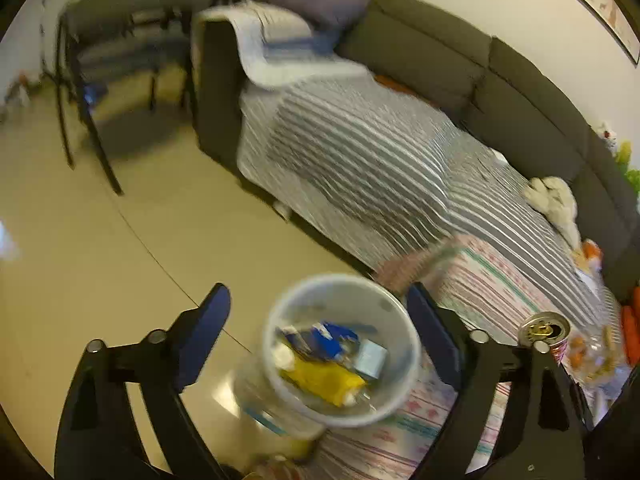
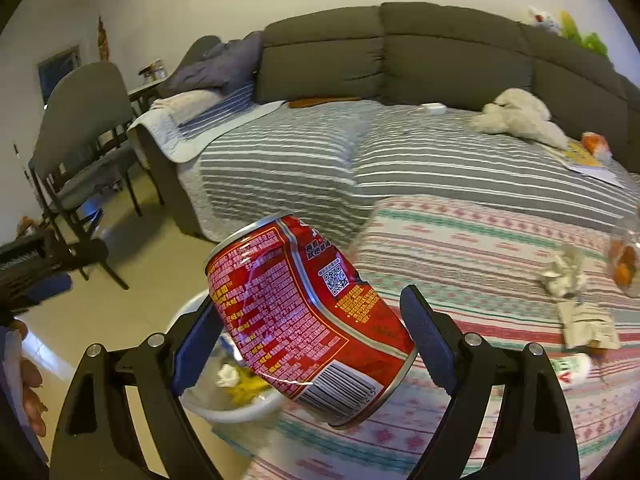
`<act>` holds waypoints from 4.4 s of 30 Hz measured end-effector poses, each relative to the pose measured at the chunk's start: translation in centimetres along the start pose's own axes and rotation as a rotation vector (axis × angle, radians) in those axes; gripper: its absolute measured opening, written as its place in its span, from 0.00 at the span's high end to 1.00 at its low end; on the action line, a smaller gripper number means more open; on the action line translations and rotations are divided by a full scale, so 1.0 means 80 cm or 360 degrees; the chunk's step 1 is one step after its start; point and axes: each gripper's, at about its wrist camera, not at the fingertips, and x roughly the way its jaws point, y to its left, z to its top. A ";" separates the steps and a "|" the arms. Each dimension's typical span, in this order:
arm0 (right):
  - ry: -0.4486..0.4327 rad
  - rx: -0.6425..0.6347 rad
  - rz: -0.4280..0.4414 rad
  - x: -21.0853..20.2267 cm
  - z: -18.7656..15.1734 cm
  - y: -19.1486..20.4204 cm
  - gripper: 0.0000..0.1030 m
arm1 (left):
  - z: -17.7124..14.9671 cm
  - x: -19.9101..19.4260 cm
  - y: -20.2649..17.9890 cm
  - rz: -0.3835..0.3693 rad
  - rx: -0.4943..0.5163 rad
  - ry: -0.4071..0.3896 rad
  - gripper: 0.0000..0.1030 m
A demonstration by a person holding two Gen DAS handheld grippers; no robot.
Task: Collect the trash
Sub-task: 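Open the left tool over the wastebasket while the right tool drops the red can in, then move both tools back over the table toward the white bottle and wrappers, then grasp the white bottle with the left tool and lift it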
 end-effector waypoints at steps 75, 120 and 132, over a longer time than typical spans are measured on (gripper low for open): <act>-0.0181 0.0300 -0.0825 -0.146 -0.026 -0.301 0.06 | -0.147 -0.017 -0.324 -0.0022 0.0712 -0.0268 0.07; 0.0249 0.0212 -0.0369 -0.060 -0.038 -0.422 0.07 | -0.234 0.082 -0.388 -0.0743 0.1351 0.0656 0.62; 0.0479 -0.0003 -0.0423 0.077 0.020 -0.382 0.13 | -0.177 0.060 -0.330 -0.0767 0.0976 0.0477 0.62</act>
